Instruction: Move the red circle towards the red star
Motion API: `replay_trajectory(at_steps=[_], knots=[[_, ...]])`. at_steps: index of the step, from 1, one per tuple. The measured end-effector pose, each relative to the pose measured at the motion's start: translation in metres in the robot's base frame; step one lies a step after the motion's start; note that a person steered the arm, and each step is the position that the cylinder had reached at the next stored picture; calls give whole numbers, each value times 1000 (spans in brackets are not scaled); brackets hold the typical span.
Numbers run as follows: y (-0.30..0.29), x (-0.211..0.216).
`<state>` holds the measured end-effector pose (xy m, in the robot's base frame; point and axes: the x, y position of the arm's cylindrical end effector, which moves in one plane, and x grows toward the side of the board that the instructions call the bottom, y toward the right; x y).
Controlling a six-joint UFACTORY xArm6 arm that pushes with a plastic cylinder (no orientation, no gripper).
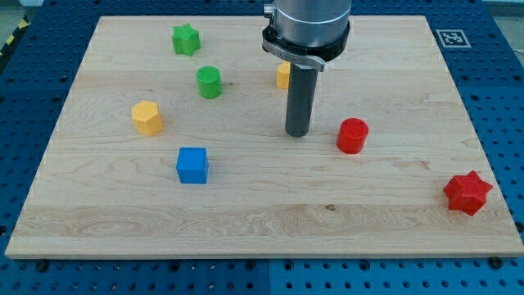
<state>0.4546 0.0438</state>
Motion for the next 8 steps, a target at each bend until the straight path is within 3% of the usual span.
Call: replay_trajectory(at_steps=[6,8], knots=[[20,37],[20,-21]])
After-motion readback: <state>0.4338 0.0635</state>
